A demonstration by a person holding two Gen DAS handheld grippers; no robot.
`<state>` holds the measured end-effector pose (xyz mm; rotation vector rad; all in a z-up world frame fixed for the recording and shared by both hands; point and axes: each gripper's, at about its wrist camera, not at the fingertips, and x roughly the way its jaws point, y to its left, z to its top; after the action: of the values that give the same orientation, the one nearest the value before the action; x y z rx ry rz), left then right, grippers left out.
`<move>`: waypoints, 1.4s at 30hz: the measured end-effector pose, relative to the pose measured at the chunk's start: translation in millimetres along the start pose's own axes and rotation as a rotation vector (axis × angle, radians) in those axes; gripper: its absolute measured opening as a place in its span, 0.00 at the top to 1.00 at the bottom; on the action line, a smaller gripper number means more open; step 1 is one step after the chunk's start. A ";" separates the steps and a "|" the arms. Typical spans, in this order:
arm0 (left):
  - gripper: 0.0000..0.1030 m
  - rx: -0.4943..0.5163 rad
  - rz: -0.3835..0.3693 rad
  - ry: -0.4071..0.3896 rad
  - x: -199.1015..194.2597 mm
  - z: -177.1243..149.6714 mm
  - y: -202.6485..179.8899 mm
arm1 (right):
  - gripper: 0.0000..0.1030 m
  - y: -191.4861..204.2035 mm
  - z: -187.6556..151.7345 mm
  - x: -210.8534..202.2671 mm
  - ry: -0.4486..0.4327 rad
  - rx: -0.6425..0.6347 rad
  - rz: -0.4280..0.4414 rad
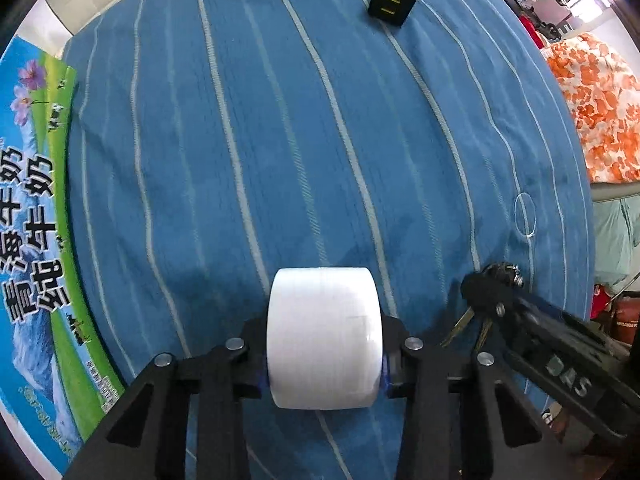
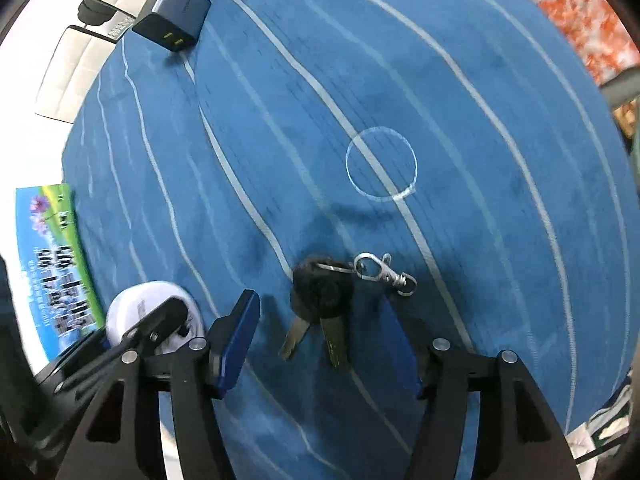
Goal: Organize rigid objects
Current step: 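Grasp the white tape roll with the left tool while the right tool grasps the black car key, then carry the white tape roll and black car key into the blue box with both tools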
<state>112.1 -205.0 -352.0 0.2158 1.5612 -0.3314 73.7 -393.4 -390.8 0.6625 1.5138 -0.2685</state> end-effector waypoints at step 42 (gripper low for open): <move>0.66 -0.193 0.066 -0.356 -164.1 -65.7 152.8 | 0.71 176.5 -62.7 -134.2 -0.196 -0.419 0.113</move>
<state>105.8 -27.7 -200.0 0.0533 1.2217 -0.1547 110.2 -249.3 -214.7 0.3727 1.2859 0.0707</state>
